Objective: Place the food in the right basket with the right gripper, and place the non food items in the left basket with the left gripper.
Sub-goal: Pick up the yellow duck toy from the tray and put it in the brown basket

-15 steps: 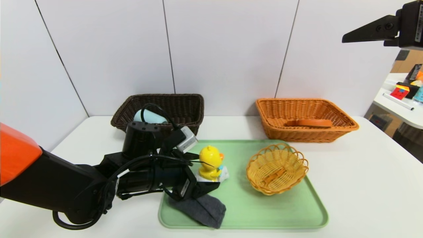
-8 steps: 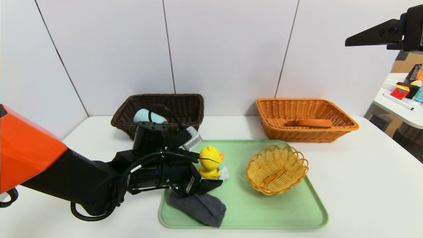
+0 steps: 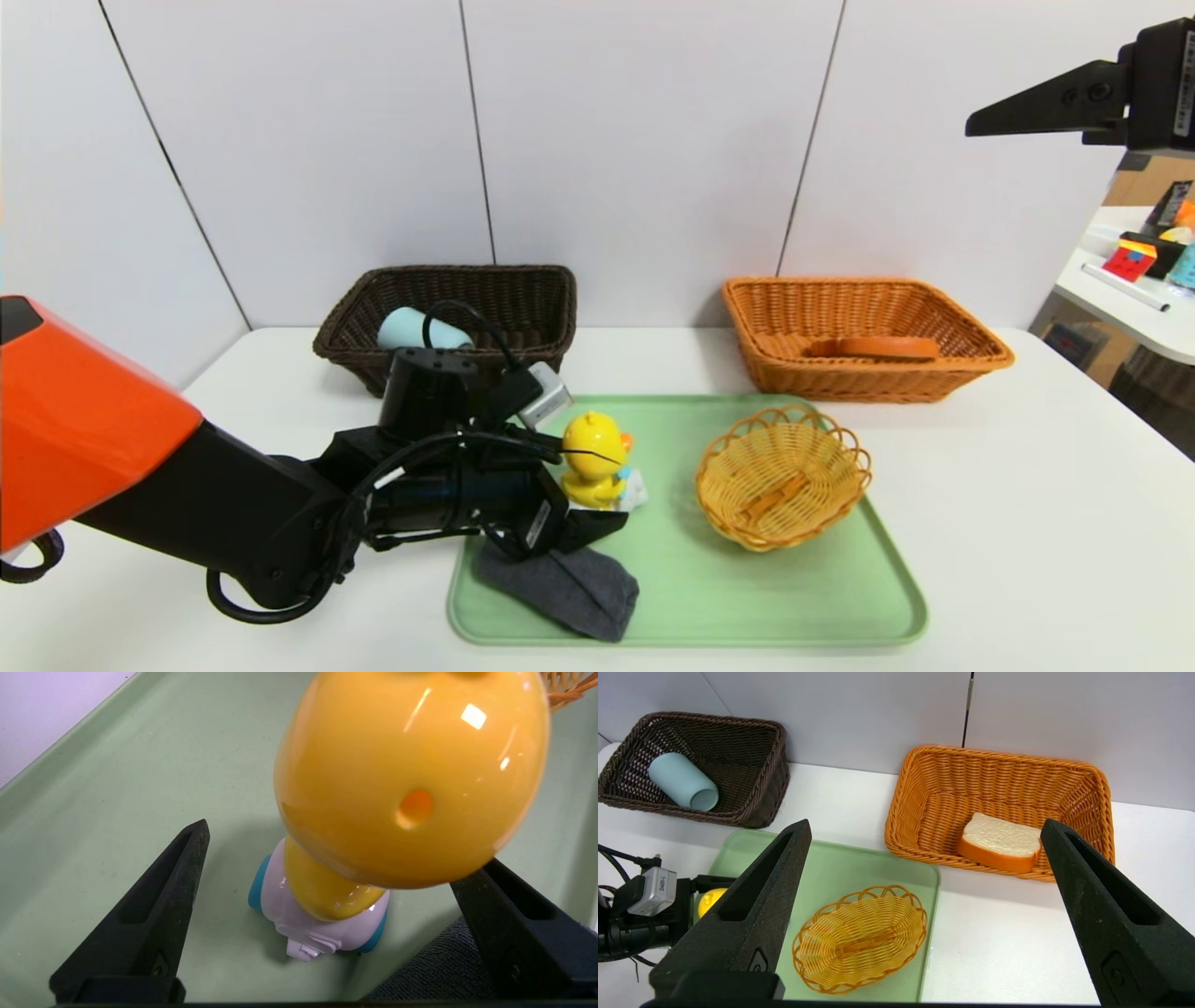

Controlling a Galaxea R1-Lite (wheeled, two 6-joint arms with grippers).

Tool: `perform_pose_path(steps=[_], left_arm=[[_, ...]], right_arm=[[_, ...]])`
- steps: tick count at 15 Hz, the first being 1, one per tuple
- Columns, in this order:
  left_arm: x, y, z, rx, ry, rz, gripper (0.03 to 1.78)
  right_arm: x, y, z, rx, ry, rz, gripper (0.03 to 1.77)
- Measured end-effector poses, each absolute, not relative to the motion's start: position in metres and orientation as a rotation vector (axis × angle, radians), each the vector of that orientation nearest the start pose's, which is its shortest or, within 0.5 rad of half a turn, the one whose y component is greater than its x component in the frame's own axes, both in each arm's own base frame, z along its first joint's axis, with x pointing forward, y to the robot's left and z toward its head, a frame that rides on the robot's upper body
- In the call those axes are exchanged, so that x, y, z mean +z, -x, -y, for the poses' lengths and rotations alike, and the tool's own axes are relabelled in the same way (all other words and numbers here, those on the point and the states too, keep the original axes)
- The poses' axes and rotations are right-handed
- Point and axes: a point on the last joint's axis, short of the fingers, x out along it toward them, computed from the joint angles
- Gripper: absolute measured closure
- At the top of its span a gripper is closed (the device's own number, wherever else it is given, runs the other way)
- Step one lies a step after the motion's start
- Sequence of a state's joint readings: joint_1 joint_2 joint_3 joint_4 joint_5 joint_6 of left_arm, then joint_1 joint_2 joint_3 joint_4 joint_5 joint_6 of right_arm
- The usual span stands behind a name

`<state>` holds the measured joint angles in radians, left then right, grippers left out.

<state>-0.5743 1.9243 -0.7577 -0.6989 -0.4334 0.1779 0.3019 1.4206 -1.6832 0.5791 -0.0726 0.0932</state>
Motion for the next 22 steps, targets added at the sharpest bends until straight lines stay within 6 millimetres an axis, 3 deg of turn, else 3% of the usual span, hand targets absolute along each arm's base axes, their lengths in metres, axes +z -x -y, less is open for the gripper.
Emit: perform_pose_path(steps=[17,20,22], left_arm=[[0.1009,-0.274,0.1895,-1.031,-0.197,-0.408,0.15],[0.1003,-0.2748,0.19,-1.03,-0.195,-0.409,0.67],[0.1001,-0.2749,0.1901,-1.031,-0.195,-0.41,0.89]], right_arm=[[0.38,-0.195,-0.0573,0.203,-0.031,-0.334,0.1],[0.3792,-0.1955,-0.0575,0.203,-0.031,-0.337,0.1],[0.379,-0.1955,-0.0575,0.203,-0.031,-0.338,0.1]])
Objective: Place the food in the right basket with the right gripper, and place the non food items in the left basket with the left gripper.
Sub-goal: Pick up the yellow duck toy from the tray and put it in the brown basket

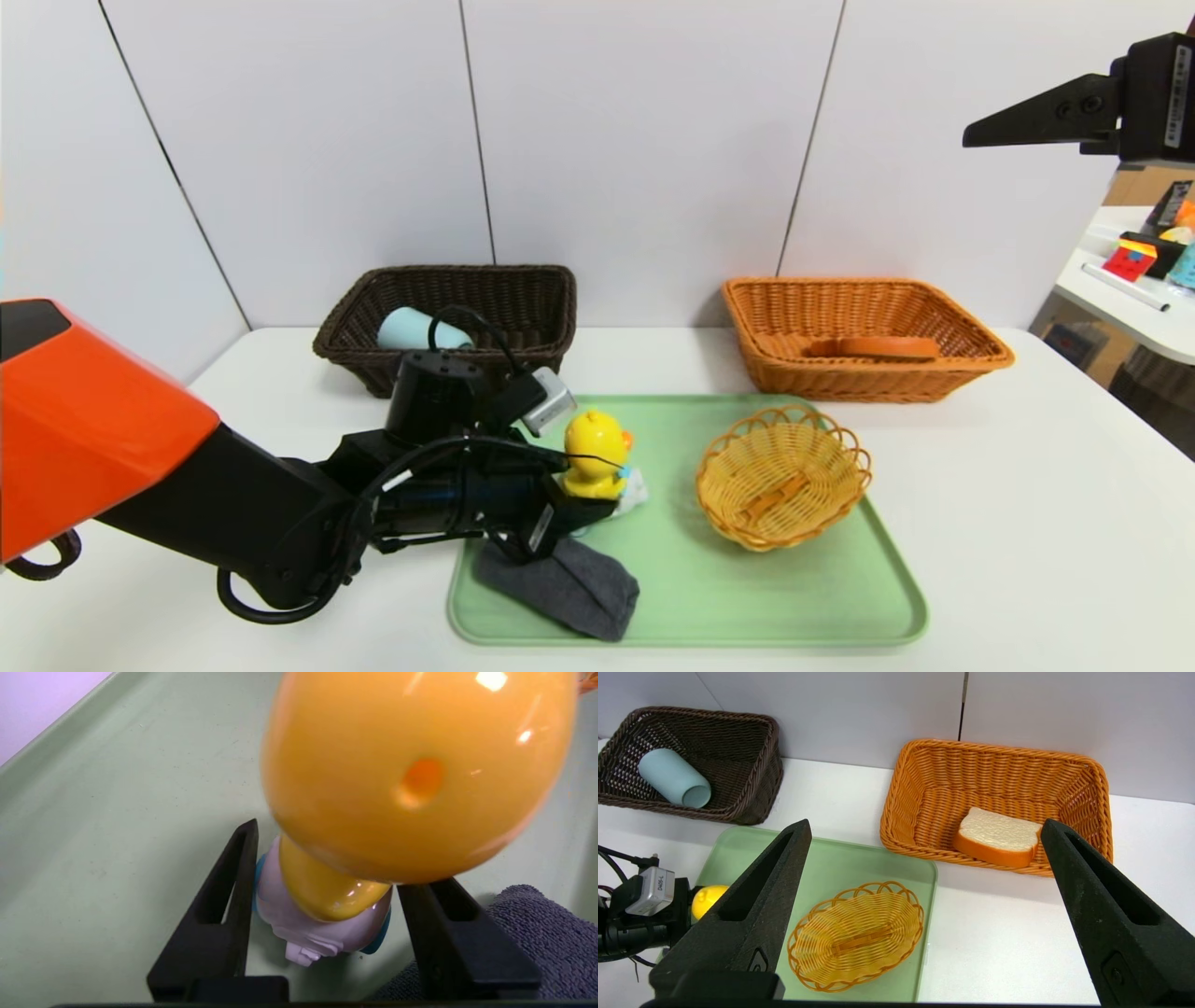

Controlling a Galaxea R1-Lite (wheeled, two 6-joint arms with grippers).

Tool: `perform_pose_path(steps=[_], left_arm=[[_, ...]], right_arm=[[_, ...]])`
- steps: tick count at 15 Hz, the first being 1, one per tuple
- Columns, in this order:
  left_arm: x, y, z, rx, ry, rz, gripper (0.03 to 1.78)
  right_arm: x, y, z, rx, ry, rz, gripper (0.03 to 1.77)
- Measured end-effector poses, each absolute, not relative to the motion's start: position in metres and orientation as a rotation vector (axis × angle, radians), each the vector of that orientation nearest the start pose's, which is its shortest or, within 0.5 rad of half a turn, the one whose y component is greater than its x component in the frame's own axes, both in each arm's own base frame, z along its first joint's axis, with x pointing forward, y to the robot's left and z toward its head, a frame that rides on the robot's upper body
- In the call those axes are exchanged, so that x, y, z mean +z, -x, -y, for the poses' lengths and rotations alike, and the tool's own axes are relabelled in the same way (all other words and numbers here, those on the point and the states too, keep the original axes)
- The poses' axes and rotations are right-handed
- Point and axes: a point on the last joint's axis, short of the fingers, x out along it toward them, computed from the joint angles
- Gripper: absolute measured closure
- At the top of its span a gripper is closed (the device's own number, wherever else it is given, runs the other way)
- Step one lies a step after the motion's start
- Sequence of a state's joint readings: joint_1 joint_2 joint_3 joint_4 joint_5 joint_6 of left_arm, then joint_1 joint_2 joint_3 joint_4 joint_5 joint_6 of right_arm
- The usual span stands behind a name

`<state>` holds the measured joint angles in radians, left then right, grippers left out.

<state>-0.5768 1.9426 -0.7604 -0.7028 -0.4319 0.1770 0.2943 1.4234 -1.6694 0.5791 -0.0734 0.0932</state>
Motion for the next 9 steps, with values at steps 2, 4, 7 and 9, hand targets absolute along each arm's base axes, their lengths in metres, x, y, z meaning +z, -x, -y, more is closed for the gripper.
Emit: perform_pose_path(steps=[2,4,7,9], left_arm=[[0.1005,-0.2752,0.1902,-1.03,-0.195,-0.406,1.05],[0.1,-0.2749,0.1898,-1.03,-0.195,-0.409,1.05],[0.0998,-0.2749,0.1897,-1.028,-0.194,-0.41,1.05],[0.1005,-0.275,0.1898,-1.027,-0.194,-0.409,1.05]], right_arm=[[0.3788,-0.1956,-0.0576,0.205,-0.031,-0.339,0.1],[0.3786,-0.1956,-0.0577,0.21,-0.031,-0.34,0.1],[0.376,-0.1961,-0.0576,0.208,-0.03,-0.35,0.1],[0.3749,-0.1958,-0.0575,0.208,-0.03,-0.354,0.1]])
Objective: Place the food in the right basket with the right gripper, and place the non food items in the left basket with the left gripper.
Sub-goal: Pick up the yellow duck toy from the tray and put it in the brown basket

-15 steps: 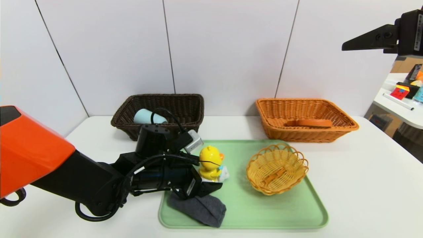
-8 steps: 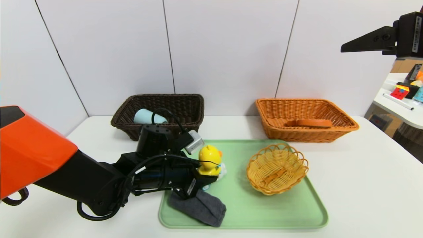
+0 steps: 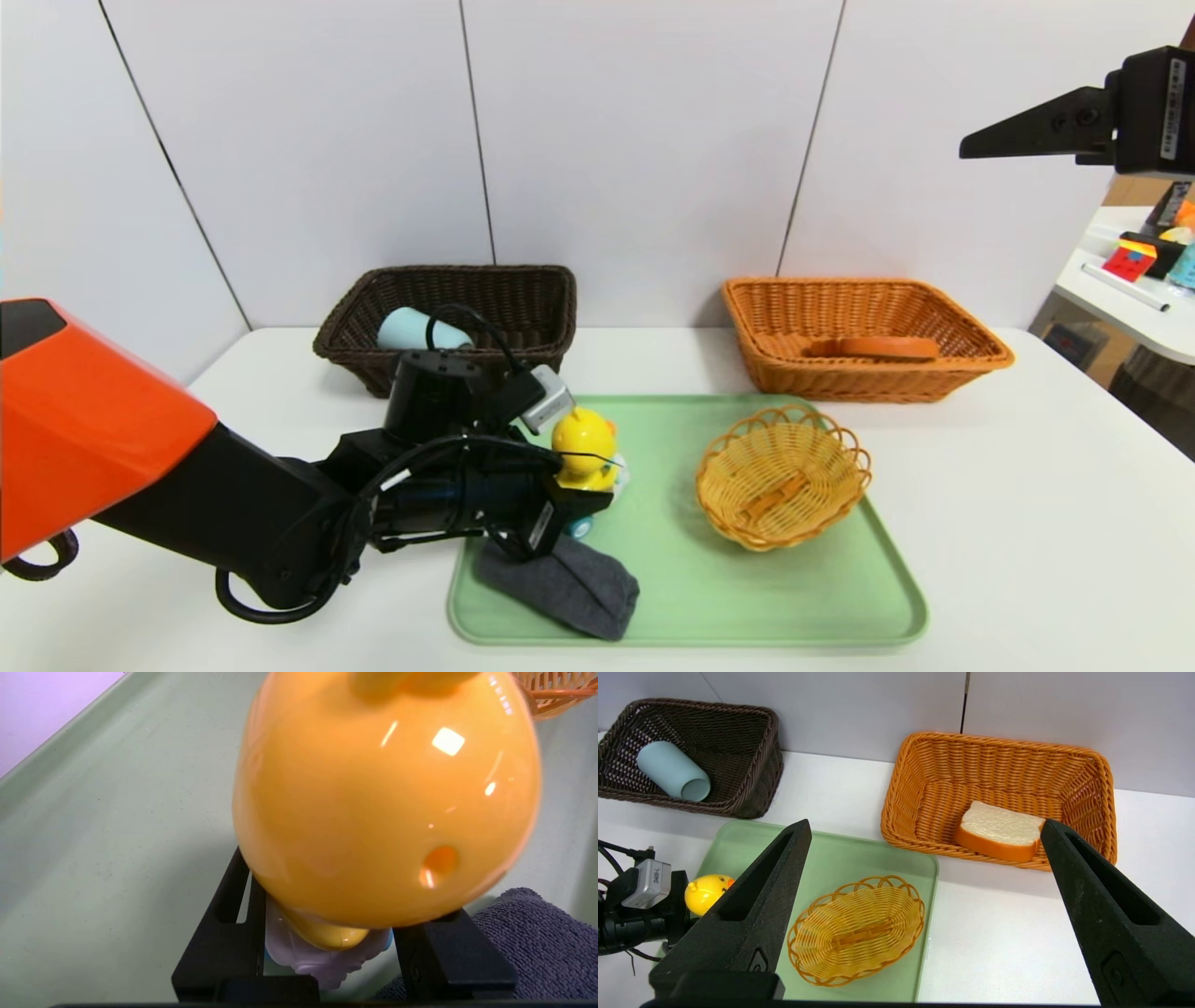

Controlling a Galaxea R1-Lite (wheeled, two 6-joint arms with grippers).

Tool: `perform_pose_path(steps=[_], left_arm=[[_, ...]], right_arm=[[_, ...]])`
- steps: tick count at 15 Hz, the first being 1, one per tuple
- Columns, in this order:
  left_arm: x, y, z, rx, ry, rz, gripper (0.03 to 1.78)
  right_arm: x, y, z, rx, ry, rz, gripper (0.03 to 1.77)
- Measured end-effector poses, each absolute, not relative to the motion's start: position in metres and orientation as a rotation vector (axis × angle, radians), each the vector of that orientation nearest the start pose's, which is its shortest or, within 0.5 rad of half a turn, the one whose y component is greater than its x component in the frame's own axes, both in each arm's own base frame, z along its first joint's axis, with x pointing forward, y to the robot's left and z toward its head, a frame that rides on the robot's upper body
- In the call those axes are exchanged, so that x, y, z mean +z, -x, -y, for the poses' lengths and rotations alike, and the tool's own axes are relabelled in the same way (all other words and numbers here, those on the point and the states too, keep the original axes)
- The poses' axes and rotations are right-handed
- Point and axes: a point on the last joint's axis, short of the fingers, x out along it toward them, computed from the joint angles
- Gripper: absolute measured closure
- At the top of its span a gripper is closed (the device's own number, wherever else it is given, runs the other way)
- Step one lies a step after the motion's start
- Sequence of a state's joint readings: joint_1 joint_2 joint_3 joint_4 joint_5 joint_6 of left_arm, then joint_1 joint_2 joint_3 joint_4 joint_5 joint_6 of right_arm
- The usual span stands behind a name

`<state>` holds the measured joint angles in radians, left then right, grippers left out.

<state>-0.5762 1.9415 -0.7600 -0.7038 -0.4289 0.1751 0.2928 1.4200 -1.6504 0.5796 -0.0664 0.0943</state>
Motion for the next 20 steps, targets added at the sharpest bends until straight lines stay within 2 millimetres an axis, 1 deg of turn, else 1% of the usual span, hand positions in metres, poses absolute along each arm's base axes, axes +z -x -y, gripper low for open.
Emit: perform_pose_path(steps=[2,7,10,15,17,20], left_arm=[[0.102,-0.275,0.19,-1.023,-0.19,-0.406,1.05],[0.123,-0.279,0.192,-1.003,-0.15,-0.352,1.06],[0.129,-0.278,0.192,-1.0,-0.149,-0.33,1.06],[0.146,-0.276,0.19,-0.986,-0.145,-0.283,1.06],[0.159,-0.273,0.188,-0.969,-0.128,-0.277,1.06],[0.189,-0.269,0.185,-0.931,-0.09,-0.273,1.06]], right_arm=[[0.375,-0.196,-0.057,0.207,-0.03,-0.355,0.1],[0.372,-0.197,-0.057,0.205,-0.029,-0.364,0.1],[0.371,-0.198,-0.058,0.206,-0.028,-0.369,0.1],[0.367,-0.198,-0.058,0.2,-0.05,-0.385,0.1],[0.366,-0.197,-0.058,0.199,-0.05,-0.39,0.1],[0.361,-0.196,-0.058,0.197,-0.048,-0.406,0.1]])
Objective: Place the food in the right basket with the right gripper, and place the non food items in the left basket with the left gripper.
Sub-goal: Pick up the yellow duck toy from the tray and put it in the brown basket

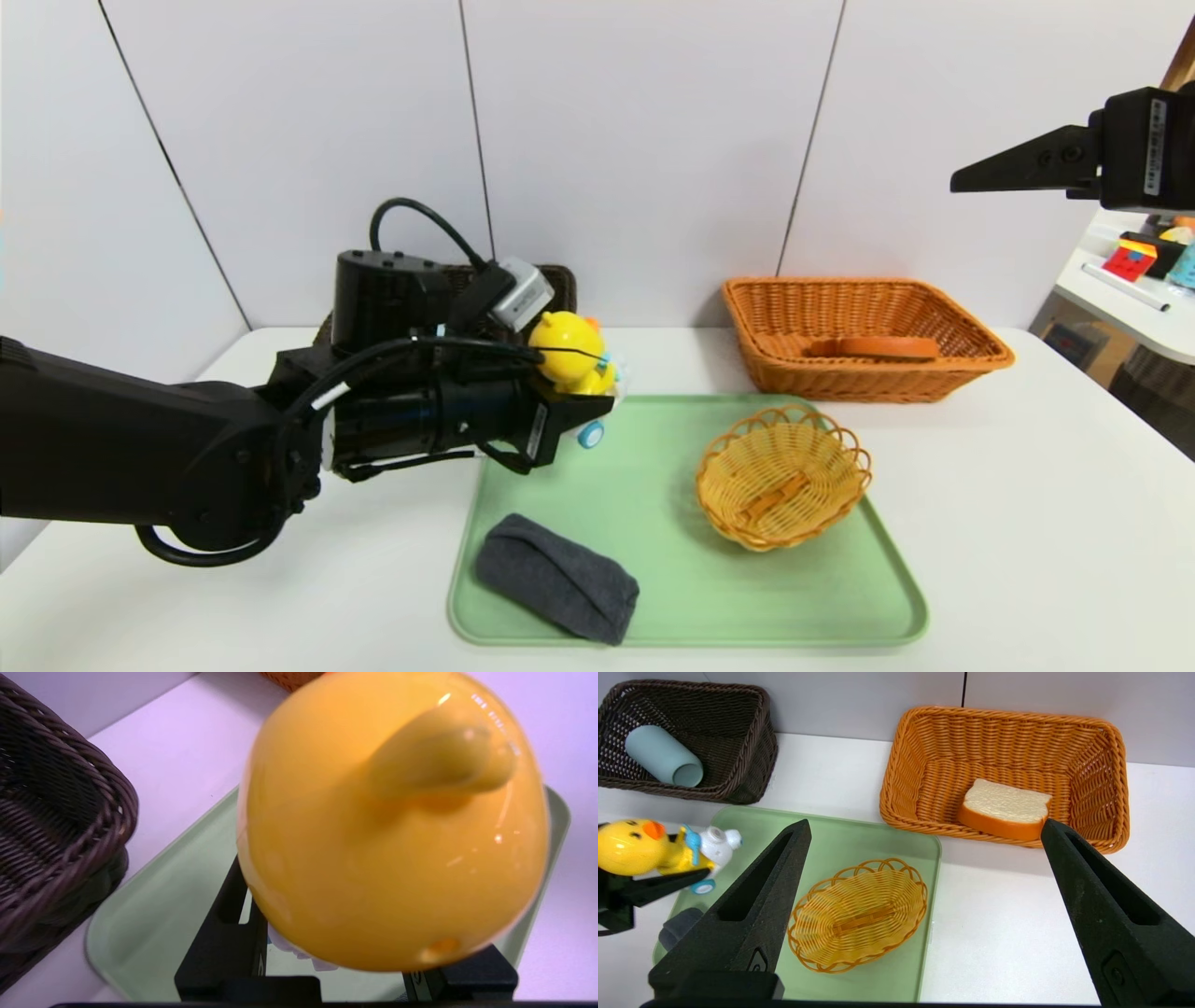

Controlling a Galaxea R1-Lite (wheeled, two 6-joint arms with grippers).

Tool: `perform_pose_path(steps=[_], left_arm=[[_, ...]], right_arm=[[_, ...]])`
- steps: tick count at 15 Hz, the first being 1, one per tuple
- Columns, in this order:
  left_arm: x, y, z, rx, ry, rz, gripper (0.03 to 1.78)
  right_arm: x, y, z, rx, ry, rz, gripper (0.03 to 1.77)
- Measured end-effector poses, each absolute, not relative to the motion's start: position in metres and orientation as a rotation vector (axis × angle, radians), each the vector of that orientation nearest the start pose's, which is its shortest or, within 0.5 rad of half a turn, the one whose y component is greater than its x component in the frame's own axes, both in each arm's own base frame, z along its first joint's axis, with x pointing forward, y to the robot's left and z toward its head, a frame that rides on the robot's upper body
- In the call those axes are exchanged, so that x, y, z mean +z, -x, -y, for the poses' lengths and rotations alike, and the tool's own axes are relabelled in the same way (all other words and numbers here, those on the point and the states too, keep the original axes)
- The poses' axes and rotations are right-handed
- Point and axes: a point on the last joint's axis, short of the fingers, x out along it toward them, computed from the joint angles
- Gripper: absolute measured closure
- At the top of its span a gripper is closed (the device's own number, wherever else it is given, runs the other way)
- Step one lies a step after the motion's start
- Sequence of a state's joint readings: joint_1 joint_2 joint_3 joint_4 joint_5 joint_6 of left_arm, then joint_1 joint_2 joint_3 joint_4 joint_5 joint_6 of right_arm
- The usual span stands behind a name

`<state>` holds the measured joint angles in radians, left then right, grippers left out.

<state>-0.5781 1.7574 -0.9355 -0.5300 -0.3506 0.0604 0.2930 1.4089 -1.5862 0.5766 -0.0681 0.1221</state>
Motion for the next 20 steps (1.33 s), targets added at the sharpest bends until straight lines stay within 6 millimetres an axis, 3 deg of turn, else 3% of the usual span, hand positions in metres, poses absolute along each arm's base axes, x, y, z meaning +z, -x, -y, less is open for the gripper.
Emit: perform_pose_path(steps=[6,10,14,20], left_arm=[[0.267,-0.255,0.166,-0.812,-0.013,-0.289,1.06],[0.301,-0.274,0.14,-0.635,0.052,-0.244,1.06],[0.296,-0.31,0.125,-0.518,0.106,-0.261,1.06],[0.265,-0.361,0.137,-0.449,0.133,-0.326,1.06]], right_arm=[[0.358,-0.191,-0.056,0.198,-0.046,-0.417,0.1],[0.354,-0.183,-0.054,0.197,-0.051,-0.424,0.1],[0.352,-0.177,-0.052,0.197,-0.067,-0.426,0.1],[0.347,-0.17,-0.049,0.181,-0.053,-0.443,0.1]])
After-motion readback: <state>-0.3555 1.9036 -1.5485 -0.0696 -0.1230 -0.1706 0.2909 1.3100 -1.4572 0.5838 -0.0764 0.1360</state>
